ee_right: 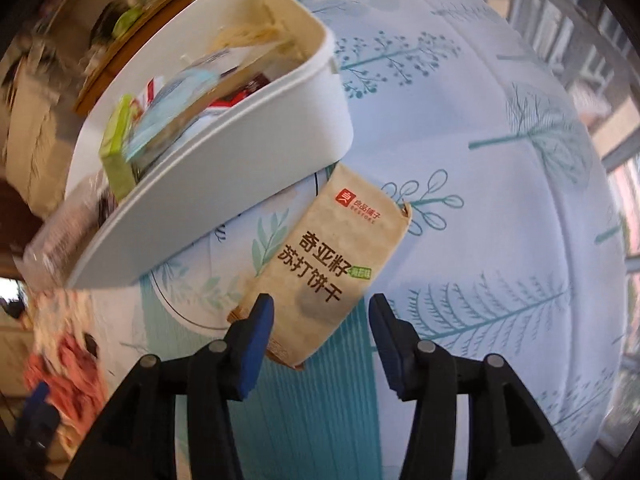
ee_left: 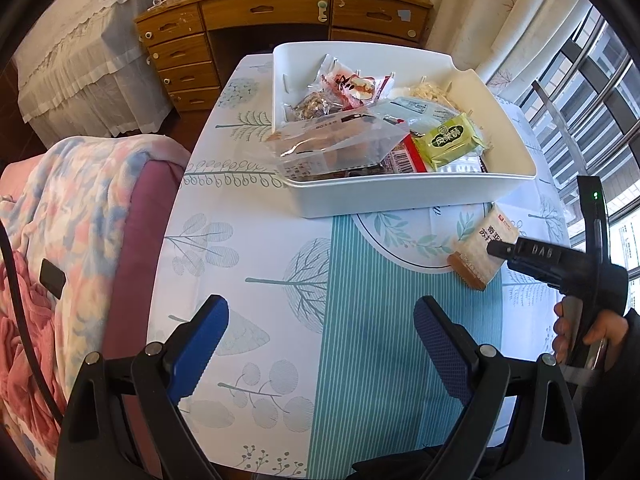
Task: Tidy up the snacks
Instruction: 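Lift the cracker pack with the right tool up over the tray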
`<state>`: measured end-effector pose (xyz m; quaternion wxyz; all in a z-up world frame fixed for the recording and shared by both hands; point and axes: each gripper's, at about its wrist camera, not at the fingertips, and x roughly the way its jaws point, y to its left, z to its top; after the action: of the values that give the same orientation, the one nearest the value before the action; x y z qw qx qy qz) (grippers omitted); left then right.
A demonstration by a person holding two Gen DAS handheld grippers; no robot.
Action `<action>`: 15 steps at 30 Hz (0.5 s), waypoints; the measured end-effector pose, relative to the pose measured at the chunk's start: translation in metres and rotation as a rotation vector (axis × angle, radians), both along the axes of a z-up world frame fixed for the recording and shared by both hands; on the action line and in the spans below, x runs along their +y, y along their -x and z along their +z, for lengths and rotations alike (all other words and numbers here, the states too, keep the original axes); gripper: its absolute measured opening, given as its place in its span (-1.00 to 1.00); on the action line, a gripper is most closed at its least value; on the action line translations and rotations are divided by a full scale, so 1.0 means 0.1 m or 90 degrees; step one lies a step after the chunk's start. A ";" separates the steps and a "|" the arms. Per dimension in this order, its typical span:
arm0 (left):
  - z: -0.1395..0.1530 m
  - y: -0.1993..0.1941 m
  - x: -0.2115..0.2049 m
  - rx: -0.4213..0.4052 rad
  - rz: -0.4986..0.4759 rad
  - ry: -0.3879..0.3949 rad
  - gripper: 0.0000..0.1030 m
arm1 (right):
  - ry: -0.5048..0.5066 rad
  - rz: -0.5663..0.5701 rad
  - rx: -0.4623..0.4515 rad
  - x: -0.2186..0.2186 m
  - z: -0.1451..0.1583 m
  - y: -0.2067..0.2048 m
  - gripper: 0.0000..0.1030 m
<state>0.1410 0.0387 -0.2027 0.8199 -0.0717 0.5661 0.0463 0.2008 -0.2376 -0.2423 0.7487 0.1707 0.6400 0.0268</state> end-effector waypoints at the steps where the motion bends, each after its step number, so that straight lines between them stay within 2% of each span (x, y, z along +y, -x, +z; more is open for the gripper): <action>1: -0.01 -0.01 0.02 0.002 -0.001 0.001 0.81 | -0.010 -0.015 0.003 -0.02 0.00 0.00 0.05; 3: -0.03 -0.02 0.05 0.005 -0.002 0.001 0.81 | -0.016 -0.035 0.010 -0.06 -0.03 -0.05 0.18; 7: -0.07 -0.05 0.15 0.013 -0.003 0.003 0.81 | -0.006 -0.069 0.025 0.01 -0.12 -0.10 0.21; 15: -0.13 -0.13 0.40 0.022 -0.011 0.003 0.81 | 0.105 -0.120 0.048 0.43 -0.20 -0.41 0.39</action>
<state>0.1535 0.0789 -0.2154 0.8100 -0.0681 0.5811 0.0394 0.2414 -0.1949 -0.2622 0.7349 0.1689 0.6488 -0.1024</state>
